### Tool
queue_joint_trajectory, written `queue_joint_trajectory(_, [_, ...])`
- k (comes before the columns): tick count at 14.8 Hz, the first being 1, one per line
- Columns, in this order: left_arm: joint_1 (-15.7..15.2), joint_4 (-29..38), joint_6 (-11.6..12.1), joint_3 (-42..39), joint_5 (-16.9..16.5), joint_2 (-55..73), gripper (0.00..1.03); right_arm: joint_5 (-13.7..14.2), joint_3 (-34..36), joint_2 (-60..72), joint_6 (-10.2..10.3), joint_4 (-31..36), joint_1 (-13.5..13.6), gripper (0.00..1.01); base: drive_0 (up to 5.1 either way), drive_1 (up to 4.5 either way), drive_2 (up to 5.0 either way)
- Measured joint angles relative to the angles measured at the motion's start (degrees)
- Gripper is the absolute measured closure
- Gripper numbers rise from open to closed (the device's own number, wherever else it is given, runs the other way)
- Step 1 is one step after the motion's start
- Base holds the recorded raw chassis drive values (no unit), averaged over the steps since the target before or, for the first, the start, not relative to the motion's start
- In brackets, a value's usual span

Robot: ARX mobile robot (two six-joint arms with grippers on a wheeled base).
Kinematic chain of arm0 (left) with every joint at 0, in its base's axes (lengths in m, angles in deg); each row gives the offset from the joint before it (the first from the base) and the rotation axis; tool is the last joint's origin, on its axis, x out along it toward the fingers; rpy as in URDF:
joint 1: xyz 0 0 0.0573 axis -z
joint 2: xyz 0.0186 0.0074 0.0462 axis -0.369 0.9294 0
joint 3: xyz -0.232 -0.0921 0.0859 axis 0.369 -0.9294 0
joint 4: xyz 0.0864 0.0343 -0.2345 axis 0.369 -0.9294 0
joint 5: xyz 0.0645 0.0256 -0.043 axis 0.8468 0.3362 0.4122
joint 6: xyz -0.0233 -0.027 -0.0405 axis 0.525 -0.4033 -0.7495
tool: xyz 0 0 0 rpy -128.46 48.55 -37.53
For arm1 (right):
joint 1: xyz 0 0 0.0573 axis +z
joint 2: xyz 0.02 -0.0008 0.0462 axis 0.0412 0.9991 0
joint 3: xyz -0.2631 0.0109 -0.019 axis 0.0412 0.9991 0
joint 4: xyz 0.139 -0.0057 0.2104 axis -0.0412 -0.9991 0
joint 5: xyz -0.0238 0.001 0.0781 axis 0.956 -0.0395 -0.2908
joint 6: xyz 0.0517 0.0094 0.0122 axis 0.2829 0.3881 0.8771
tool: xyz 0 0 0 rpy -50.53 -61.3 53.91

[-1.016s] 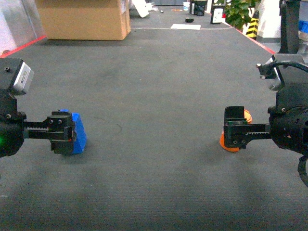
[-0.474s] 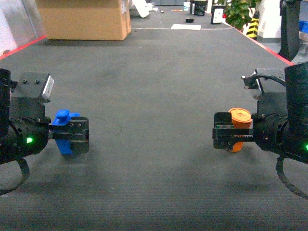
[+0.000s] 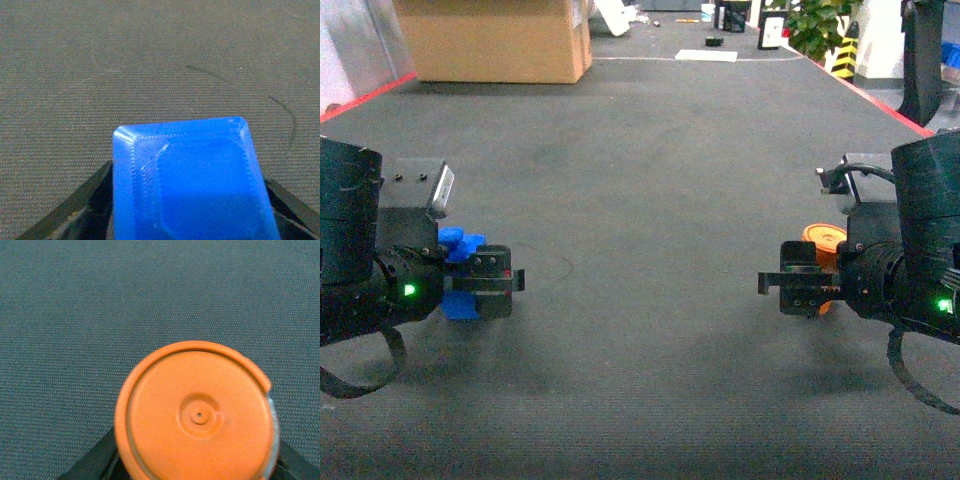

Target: Sort blue parts and orange caps into right shelf containers

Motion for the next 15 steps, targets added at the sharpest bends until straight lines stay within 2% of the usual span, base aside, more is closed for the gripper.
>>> queue_joint_trajectory(2, [0.20,-0.48,0.02,0.07,0.33,0.00,0.48,0.00,0.00,-0.02,-0.04,0.37,-0.02,0.55,0.0,0.00,0.0])
queue_joint_trajectory(3, [0.20,-0.48,-0.04,0.02,0.37,-0.20,0.56,0.00,0.02,-0.17,0.00,0.55,-0.04,0.57,0.0,0.00,0.0])
queue_joint_trajectory(4, [0.20,-0.37,-0.02,-0.35,0.57,-0.74,0.58,0.00,0.33,-0.50,-0.02,1.22,-0.02,0.58,0.0,0.00,0.0])
queue_joint_trajectory(6, [0.20,1.44,-0.02,-2.32,1.49,-3.39,0.59,0.11,1.92,-2.67,-0.04,2.29,-0.02,0.58,0.0,0.00,0.0])
queue_joint_trajectory(8, [0.20,6.29,-0.11,-6.47,2.54,-9.55,0.59,0.57,5.29,-7.91,-0.07,4.96,-0.02,0.58,0.0,0.00,0.0])
queue_joint_trajectory(10, [0.33,11.04,-0.28,-12.94,3.54,-20.46,0.59,2.29,11.17,-17.35,-0.79,8.55,-0.02,0.58,0.0,0.00,0.0])
queue_joint_trajectory(12, [1.07,11.98,1.77,-19.87,6.08,-32.63,0.59,5.16,18.01,-28.28,-1.40,10.69,-0.04,0.58,0.0,0.00,0.0])
queue_joint_trajectory(14, [2.51,4.90,4.87,-27.78,9.33,-50.01,0.59,9.22,25.05,-43.36,-2.62,7.52,-0.04,0.58,0.0,0.00,0.0])
queue_joint_trajectory(15, [3.67,-1.46,5.84,-30.45,11.41,-61.33,0.59,11.21,27.47,-53.24,-3.41,3.37,-0.02,0.58,0.0,0.00,0.0])
